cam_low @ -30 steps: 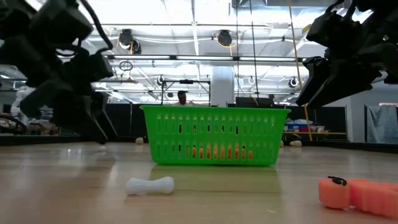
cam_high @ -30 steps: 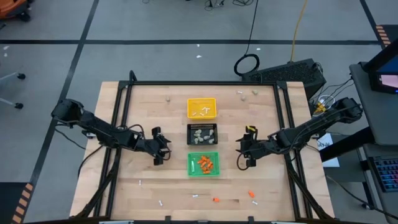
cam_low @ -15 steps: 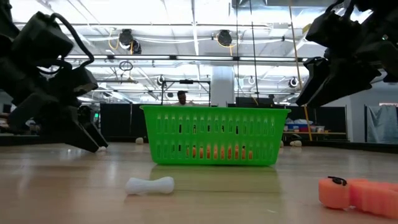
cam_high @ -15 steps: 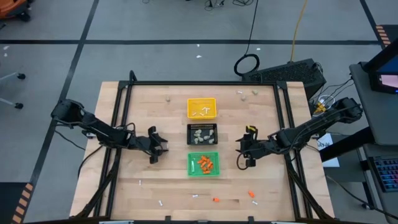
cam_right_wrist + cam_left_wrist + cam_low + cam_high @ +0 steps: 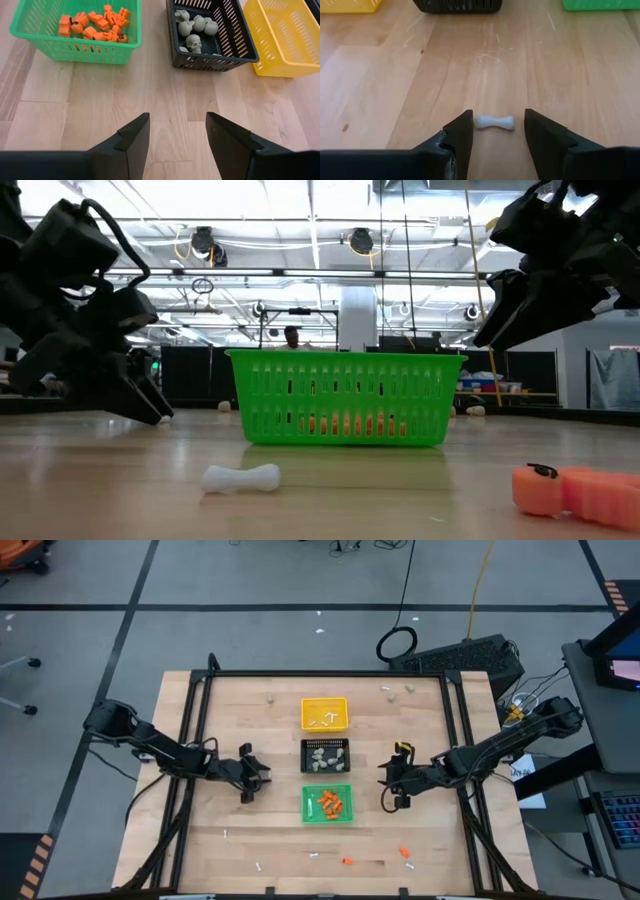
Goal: Sort Halloween decoration
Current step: Put the white bone toy into the yellow basket
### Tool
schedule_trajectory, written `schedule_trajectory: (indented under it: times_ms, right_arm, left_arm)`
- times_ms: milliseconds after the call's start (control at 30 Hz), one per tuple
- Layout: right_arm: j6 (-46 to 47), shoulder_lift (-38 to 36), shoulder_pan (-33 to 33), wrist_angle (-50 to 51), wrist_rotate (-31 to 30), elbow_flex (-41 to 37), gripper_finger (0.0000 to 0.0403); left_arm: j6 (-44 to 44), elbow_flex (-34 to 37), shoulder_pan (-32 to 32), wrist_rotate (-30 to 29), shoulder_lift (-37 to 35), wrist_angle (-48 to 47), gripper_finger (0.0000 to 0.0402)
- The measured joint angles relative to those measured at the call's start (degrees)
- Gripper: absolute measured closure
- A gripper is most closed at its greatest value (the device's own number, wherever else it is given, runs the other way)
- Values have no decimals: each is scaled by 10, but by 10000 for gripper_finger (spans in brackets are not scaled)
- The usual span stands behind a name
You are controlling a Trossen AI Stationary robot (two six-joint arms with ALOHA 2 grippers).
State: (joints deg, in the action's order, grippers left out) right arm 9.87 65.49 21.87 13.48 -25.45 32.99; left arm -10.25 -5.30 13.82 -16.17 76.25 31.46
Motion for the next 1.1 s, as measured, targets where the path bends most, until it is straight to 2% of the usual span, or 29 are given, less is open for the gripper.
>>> schedule_trajectory:
  times_ms: [633,1100]
  right_arm:
    - [0,0,0,0,0,0,225]
    - [-1,0,0,1,1,0,225]
  left_arm:
    - [1,-1,-22,24,46,19,226]
    - [-13,19,-22,39,48,38,226]
